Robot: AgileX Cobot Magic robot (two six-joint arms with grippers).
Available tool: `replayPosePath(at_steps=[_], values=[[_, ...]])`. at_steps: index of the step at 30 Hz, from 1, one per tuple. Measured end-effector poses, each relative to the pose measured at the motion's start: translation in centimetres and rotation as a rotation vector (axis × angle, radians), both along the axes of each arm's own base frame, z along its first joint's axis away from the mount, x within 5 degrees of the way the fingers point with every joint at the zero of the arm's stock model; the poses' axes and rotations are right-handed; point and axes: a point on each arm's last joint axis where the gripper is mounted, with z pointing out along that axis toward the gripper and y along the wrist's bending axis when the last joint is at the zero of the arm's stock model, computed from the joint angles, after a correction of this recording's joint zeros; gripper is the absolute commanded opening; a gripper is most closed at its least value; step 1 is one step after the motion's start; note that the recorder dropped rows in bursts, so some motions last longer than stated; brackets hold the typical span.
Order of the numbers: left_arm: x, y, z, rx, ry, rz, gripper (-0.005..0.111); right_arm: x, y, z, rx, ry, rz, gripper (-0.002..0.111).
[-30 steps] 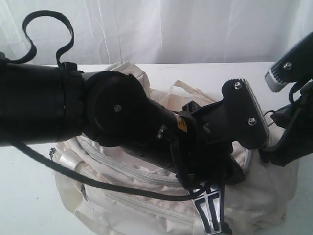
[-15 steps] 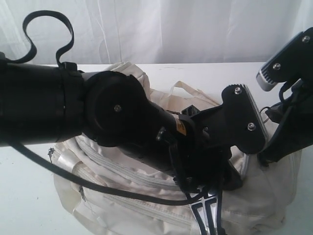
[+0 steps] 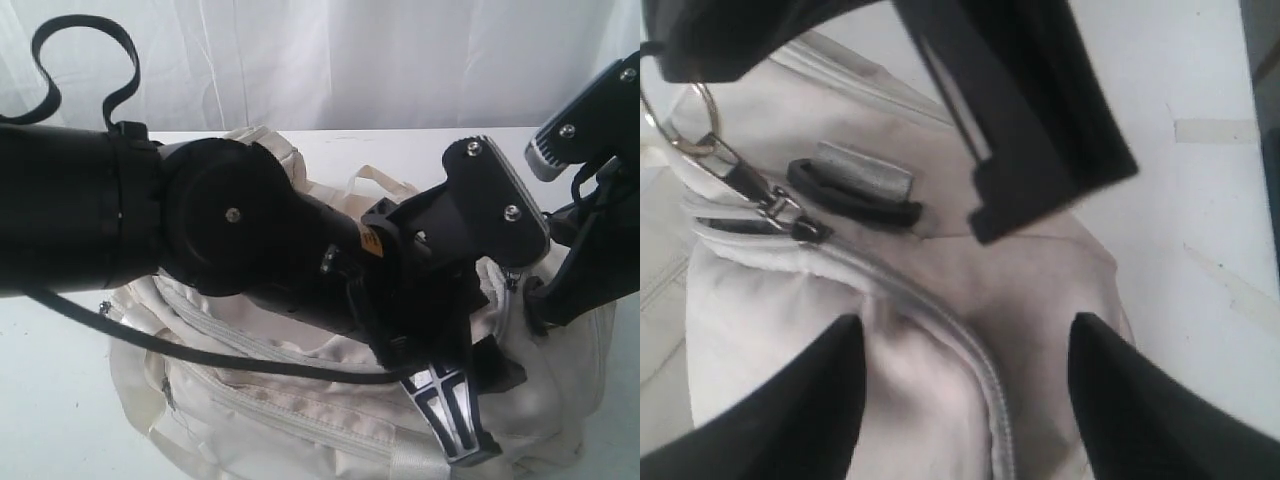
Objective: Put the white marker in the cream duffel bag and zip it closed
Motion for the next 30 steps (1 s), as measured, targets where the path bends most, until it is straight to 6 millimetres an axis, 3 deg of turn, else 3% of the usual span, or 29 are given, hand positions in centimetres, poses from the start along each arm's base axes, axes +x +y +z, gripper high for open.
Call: replayPosePath(at_steps=[8,13,18,27,30], values=[[0.4,-0.2,0.1,-0.041,-0.002,0.050,0.059,0.0,0.0,0.0,0.002,0.001,-0.001,0.000],[1.0,-0.8,-1.3,-0.037,0.037,0.082,0.059,0.0,0.0,0.0,0.003,0.002,-0.001,0.000],[1.1,-1.0,-1.6,-0.054,0.067,0.104,0.057,0.0,0.0,0.0,0.006,0.001,-0.001,0.000],[1.2,-1.1,-1.6,-0.072,0.072,0.120,0.002,0.0,0.0,0.0,0.006,0.001,-0.001,0.000],[1.2,-1.1,-1.6,-0.073,0.073,0.121,0.000,0.0,0.0,0.0,0.007,0.001,-0.001,0.000]])
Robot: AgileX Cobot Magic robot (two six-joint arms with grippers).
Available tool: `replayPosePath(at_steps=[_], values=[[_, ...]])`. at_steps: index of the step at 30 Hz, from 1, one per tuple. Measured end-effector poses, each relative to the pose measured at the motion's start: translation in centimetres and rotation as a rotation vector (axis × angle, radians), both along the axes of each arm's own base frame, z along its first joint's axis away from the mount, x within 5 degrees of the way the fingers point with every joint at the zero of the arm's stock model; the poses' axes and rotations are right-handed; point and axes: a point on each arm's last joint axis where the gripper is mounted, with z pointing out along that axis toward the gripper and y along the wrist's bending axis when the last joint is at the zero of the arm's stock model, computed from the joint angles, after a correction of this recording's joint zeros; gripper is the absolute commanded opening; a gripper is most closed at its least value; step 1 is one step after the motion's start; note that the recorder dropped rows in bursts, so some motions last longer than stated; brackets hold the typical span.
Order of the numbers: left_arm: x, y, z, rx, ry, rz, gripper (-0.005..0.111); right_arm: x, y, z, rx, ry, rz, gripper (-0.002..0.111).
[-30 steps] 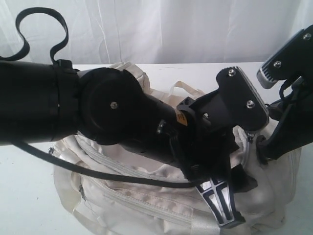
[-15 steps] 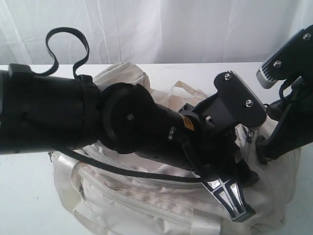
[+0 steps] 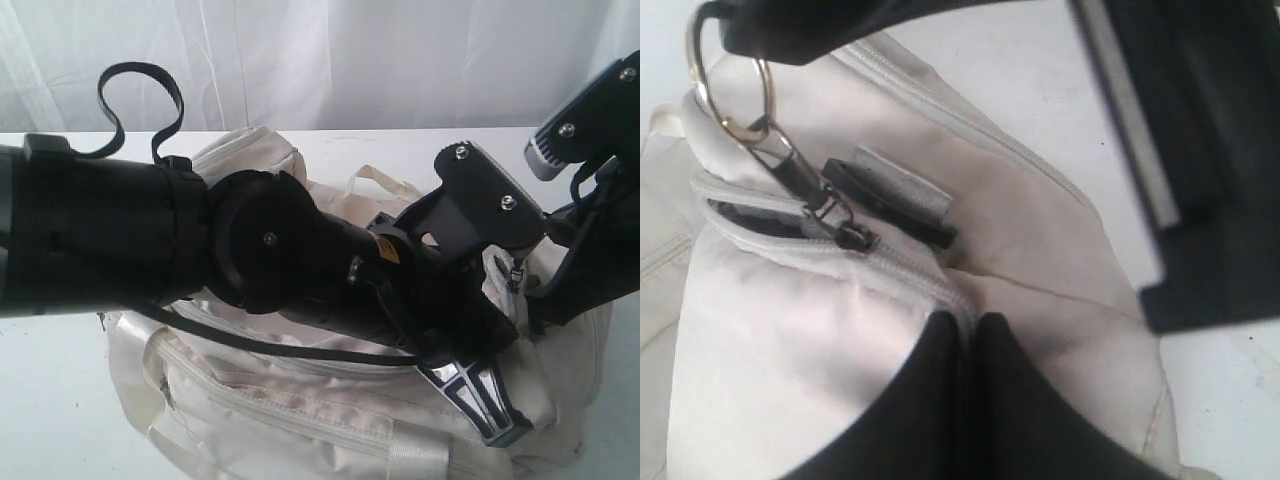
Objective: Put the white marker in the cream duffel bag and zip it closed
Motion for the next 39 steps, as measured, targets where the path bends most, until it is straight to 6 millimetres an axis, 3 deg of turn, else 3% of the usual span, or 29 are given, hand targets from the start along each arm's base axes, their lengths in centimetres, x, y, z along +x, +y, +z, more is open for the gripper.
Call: replayPosePath(at_steps=[12,23,39], values=[[-0.3,0.1,0.0,0.007,0.027,-0.012,0.000,0.1,-0.2,0.0,-0.003,-0.006,-0.020,0.000],[-1.2,0.9,1.7,0.007,0.022,-0.056,0.000,0.2,-0.4,0.2,-0.009,-0.025,-0.052,0.000],[-2.0,3.2,0.5,0.049,0.053,-0.041,0.000,0.2,-0.4,0.2,0.008,-0.025,-0.064,0.000]])
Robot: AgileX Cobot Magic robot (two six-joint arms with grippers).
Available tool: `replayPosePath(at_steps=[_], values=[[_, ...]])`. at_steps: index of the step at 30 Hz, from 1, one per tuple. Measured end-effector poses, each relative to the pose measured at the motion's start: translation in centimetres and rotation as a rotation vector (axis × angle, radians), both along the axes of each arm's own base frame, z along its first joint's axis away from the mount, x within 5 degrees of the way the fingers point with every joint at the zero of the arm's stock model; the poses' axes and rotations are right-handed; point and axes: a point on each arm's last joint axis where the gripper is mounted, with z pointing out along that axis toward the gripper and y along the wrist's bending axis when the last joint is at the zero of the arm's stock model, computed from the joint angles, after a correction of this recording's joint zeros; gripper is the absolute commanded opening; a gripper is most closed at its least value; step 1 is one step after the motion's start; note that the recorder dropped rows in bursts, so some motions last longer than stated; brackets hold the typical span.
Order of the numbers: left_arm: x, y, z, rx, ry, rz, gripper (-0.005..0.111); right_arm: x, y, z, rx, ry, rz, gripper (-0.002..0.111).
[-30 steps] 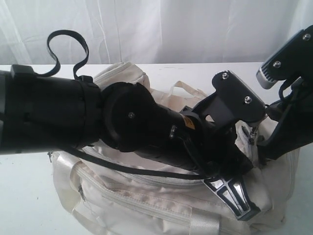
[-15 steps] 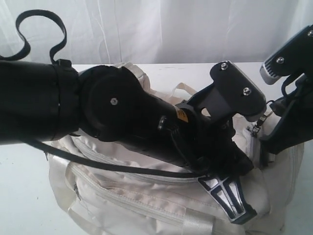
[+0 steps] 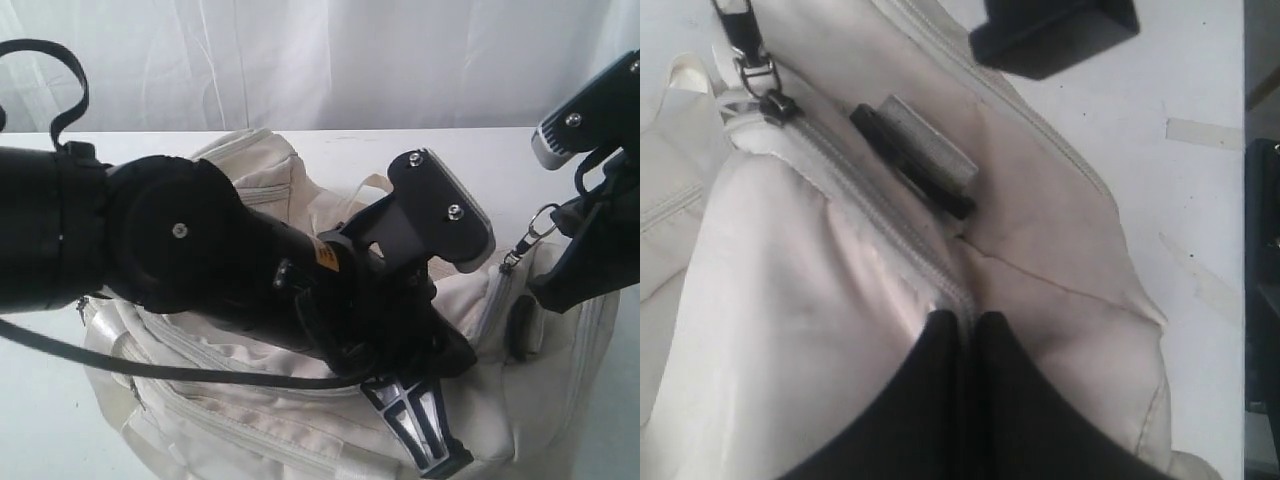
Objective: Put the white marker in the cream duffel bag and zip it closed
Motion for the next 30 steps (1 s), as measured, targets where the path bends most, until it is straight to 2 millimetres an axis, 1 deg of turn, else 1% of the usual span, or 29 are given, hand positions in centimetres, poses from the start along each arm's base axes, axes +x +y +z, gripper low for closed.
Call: replayPosePath(at_steps=[10,12,14,16,18,19,24,26,30], values=[[-0.2,0.4,0.3,-0.006,-0.011,0.002,0.001,0.0,0.0,0.1,0.004,-0.008,-0.001,0.000],[-0.2,0.4,0.3,-0.010,-0.017,0.006,0.010,0.1,0.0,0.1,0.012,-0.010,-0.005,0.000],[-0.1,0.4,0.4,-0.015,-0.023,0.011,0.023,0.1,0.0,0.1,0.013,-0.013,-0.008,0.000],[-0.1,0.3,0.5,-0.018,-0.028,0.010,0.041,0.1,0.0,0.1,0.010,-0.018,-0.007,0.000],[0.0,0.2,0.9,-0.024,-0.033,0.005,0.053,0.1,0.0,0.2,0.004,-0.024,-0.005,0.000],[0.0,0.1,1.2,-0.029,-0.035,0.003,0.057,0.1,0.0,0.2,0.002,-0.025,-0.004,0.000],[0.6,-0.4,2.9,-0.100,-0.071,0.033,0.059,0.2,0.0,0.2,0.009,-0.032,-0.002,0.000],[0.9,-0.7,3.2,-0.119,-0.084,0.046,0.059,0.2,0.1,0.3,0.014,-0.038,-0.001,0.000],[1.3,-1.1,2.3,-0.107,-0.074,0.056,0.059,0.2,0.1,0.3,0.017,-0.041,0.001,0.000]])
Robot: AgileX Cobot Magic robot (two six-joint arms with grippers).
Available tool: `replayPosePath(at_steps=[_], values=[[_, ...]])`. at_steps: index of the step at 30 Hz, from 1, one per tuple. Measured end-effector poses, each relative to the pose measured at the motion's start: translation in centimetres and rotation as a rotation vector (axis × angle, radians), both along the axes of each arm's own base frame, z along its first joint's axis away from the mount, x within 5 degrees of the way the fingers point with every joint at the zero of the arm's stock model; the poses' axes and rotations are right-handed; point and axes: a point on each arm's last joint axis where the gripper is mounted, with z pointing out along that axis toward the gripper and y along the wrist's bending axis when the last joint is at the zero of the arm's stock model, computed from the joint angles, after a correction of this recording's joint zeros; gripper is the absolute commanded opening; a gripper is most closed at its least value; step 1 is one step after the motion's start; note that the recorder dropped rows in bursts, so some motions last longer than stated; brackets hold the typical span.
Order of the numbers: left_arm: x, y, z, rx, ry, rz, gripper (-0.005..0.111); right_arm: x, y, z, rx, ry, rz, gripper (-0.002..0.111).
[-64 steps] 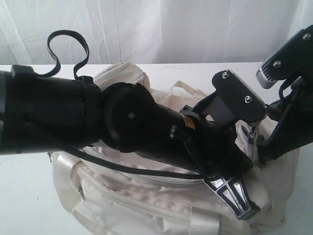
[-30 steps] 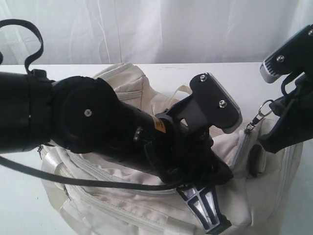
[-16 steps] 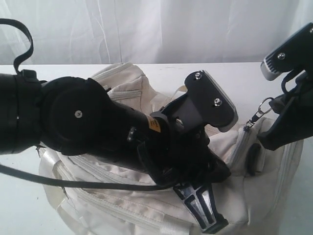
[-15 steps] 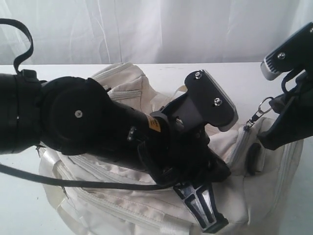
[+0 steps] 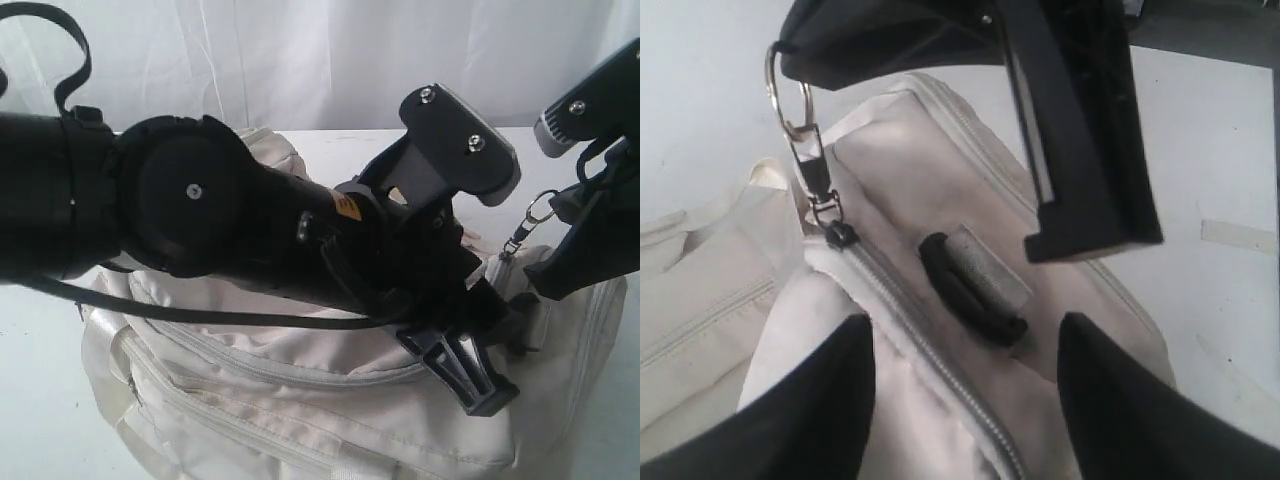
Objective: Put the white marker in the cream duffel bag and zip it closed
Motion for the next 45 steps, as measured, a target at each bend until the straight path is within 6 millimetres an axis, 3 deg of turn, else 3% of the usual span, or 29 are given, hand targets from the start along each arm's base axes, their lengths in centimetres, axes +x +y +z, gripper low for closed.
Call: replayPosePath(at_steps=[8,10,12,13,14,27,37,45], values=[[1.1,-1.0,-1.8,-0.006,0.014,0.054,0.058,0.0,0.0,0.0,0.005,-0.004,0.002,0.000],[1.5,-1.3,-2.7,0.002,0.027,0.068,0.047,0.0,0.0,0.0,0.005,-0.006,0.003,0.000],[1.6,-1.5,-3.2,0.006,0.043,0.073,0.024,0.0,0.1,0.0,0.007,-0.005,0.002,0.000],[1.6,-1.5,-3.2,0.006,0.046,0.074,0.006,0.0,0.1,0.0,0.007,-0.005,0.002,0.000],[1.6,-1.5,-3.2,0.003,0.044,0.078,0.000,0.0,0.1,0.0,0.009,-0.004,0.002,0.000],[1.3,-1.6,-3.3,0.017,0.074,0.054,0.000,0.3,-0.9,0.0,-0.041,-0.004,-0.045,0.000],[1.0,-1.4,-3.0,0.024,0.087,0.036,0.000,3.1,-1.5,-1.7,-0.067,0.007,-0.083,0.000],[1.0,-1.4,-3.0,0.027,0.087,0.033,0.000,3.5,-2.4,-1.6,-0.063,-0.014,-0.120,0.000]])
